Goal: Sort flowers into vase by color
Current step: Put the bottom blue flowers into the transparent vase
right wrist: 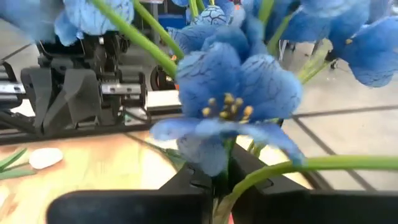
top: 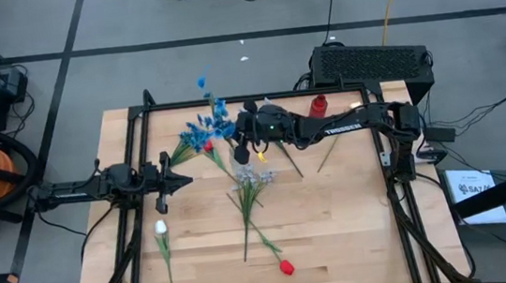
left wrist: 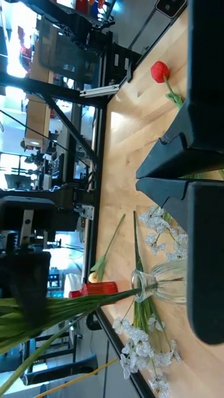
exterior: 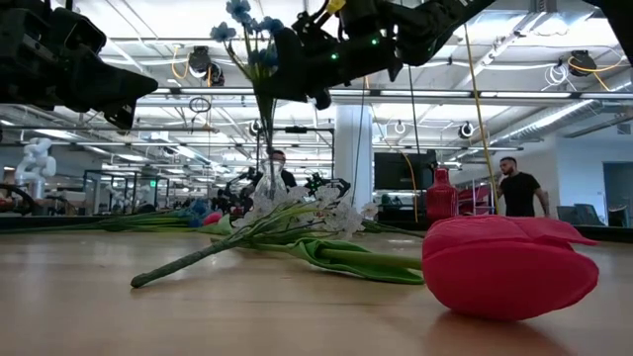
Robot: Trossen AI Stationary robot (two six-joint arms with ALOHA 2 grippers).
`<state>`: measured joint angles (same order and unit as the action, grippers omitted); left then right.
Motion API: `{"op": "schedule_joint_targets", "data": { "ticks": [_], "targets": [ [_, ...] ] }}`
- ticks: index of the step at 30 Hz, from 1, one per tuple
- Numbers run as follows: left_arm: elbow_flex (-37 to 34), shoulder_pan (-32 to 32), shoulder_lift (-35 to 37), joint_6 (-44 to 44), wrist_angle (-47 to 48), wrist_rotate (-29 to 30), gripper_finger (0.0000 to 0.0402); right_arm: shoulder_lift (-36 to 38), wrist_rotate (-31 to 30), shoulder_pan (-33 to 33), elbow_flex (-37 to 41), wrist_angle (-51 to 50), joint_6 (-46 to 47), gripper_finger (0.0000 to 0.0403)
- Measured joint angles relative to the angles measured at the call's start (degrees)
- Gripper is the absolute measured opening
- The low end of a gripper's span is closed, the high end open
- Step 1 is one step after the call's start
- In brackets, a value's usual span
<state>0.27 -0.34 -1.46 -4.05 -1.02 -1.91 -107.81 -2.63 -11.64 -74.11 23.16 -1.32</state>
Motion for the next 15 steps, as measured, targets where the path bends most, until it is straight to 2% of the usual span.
{"op": "schedule_joint_targets", "data": {
  "ticks": [9, 15],
  "targets": [
    [-0.01, 0.00, 0.01, 0.01, 0.00, 0.00, 0.0008, 2.29, -0.02, 0.00, -0.02, -9.97, 2.83, 0.0085],
    [-0.02, 0.00, 0.01, 0.02, 0.00, 0.00, 0.0008, 5.06, 0.00, 0.00, -0.04, -18.62, 5.33, 0.0140]
  ]
}}
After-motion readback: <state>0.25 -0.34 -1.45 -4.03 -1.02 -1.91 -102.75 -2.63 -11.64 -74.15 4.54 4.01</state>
